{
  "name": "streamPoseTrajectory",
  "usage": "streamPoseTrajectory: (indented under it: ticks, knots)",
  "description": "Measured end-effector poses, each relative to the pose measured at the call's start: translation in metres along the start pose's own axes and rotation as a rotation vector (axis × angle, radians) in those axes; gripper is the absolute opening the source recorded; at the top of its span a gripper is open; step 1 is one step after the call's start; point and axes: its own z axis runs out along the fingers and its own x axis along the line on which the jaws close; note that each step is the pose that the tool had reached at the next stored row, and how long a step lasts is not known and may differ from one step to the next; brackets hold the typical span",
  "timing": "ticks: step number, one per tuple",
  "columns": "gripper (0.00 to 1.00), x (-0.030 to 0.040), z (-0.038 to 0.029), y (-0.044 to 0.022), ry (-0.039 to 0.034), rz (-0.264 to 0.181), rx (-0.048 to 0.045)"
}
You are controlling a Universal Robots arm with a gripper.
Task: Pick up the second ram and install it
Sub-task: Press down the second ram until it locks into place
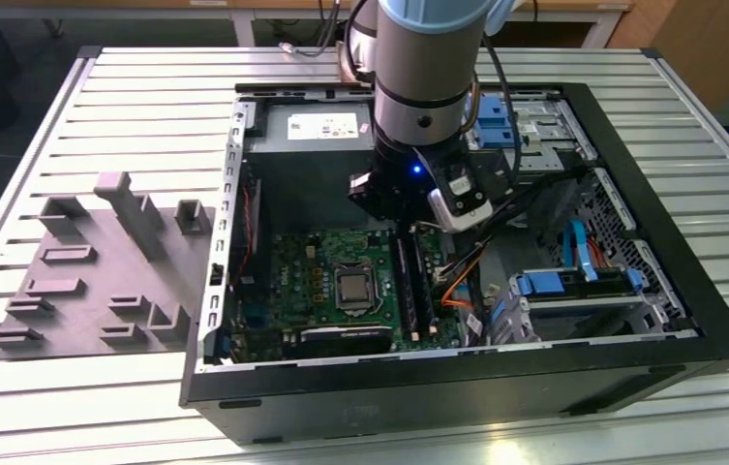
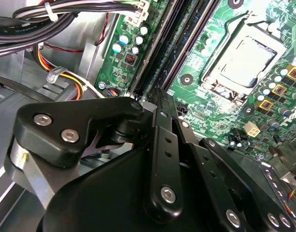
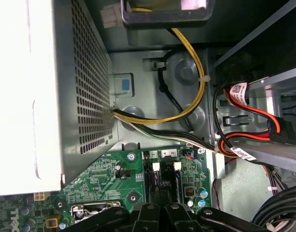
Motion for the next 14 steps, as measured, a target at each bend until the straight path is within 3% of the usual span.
streamPoseTrajectory:
  ticks: [14]
  knots:
    - [0.11,-0.0001,-0.0007,-0.0009,0.0000,0.000,-0.0003]
